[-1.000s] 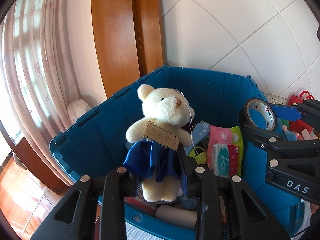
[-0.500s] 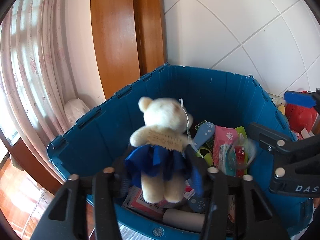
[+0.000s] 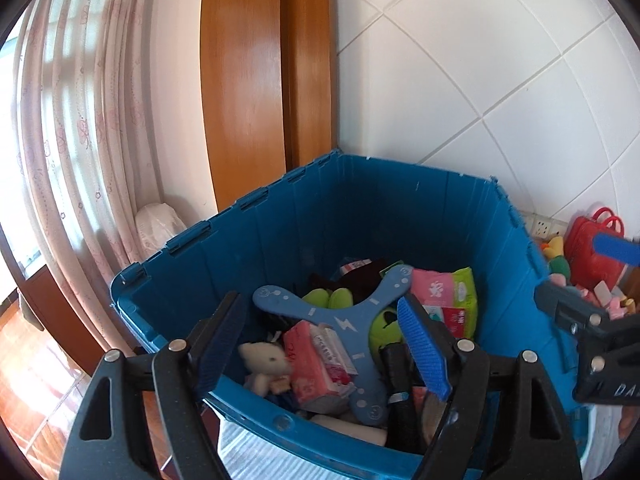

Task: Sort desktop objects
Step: 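Open both tools to drop the teddy bear and tape roll into the crate, then withdraw both tools from the crate back toward the pile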

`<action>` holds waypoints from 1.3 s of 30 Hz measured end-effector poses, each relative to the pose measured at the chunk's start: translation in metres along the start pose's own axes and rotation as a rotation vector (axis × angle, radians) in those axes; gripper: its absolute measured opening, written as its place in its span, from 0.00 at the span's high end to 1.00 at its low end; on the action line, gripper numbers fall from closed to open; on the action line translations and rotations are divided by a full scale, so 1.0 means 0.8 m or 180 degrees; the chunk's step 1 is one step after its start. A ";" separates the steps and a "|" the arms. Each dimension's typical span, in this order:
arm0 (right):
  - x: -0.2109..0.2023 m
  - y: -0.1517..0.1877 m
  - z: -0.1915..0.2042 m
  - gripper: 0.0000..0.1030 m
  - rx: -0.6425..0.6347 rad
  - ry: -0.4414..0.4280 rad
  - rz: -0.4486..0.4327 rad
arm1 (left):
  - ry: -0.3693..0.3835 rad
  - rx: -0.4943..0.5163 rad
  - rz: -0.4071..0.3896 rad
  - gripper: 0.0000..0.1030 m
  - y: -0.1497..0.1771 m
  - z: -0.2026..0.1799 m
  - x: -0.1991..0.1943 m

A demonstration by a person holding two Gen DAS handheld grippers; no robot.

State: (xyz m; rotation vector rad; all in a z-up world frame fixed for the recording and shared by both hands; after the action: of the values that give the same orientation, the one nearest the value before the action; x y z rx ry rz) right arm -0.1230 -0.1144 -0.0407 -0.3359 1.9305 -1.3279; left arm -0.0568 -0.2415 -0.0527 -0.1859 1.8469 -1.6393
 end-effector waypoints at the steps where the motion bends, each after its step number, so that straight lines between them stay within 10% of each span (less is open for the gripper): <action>1: -0.009 0.005 -0.007 0.00 0.0015 0.0011 -0.0025 | 0.0024 -0.0015 -0.0046 0.24 -0.003 -0.007 -0.007; 16: -0.132 0.119 -0.235 0.00 0.0619 0.0655 -0.0017 | 0.0622 0.0053 -0.0366 0.14 -0.015 -0.217 -0.097; 24: -0.181 0.232 -0.395 0.00 0.0927 0.1214 0.0346 | 0.1119 0.0256 -0.0076 0.14 0.041 -0.355 -0.101; 39: -0.167 0.407 -0.536 0.00 0.1500 0.1447 0.1041 | 0.1123 0.0466 0.0696 0.14 0.155 -0.471 0.008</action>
State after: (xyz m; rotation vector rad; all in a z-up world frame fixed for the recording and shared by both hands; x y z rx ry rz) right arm -0.2721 0.3975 -0.1954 0.5328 1.8345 -1.6681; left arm -0.2304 0.0960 -0.1690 0.3786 1.9079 -1.7229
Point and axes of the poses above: each gripper's, at about its wrist camera, not at the fingertips, and x roughly the way its jaws point, z to its left, y to its underside, the point moved 8 cm from there along x, roughly the way its jaws point, and after that the axes turned 8 degrees about -z, right-handed, at the moved point
